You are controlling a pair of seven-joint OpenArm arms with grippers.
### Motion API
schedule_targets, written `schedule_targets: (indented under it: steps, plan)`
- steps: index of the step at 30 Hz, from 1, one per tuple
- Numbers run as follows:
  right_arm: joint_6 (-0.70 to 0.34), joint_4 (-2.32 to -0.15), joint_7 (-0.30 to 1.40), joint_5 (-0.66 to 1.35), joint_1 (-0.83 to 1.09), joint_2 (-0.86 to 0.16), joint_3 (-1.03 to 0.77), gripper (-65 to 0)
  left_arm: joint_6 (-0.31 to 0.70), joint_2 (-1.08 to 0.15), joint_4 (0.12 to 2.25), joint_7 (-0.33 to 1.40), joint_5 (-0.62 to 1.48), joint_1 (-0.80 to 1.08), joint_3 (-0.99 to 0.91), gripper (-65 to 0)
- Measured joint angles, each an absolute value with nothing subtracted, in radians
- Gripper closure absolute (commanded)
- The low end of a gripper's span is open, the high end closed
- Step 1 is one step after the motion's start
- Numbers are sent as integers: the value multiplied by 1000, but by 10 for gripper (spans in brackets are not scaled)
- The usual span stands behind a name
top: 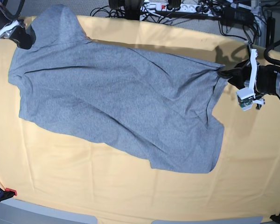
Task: Layout the t-shirt on the table in an organized manner, then fold the t-shirt properly
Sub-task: 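Hold the shirt stretched between both grippers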
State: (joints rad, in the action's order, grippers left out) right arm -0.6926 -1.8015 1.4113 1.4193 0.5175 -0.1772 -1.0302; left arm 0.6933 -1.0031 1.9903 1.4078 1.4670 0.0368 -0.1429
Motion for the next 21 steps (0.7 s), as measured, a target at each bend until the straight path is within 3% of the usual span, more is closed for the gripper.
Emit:
schedule_targets:
  steps: [3,4,5,13,21]
  plan:
    - [-693,-1802,1410,1414,517,-177,-1030,-325,693,-995,1990,1407,1467,51,-144,0]
    - [-693,-1802,1410,1408,517,-177,-1030,-382,693,-991,1990,1410,1467,54,-144,0]
    - [-693,-1802,1409,1387,517,-178,-1030,-398,693,-986,1990,1411,1467,56,-144,0]
    - [-693,-1766,1365,1261,517,-180,-1030,-396,693,-987,1990,1411,1467,53,-144,0]
    - [-693,-1615,1401,1409,514,-179,-1031,-392,693,-986,1990,1411,1467,53,-144,0]
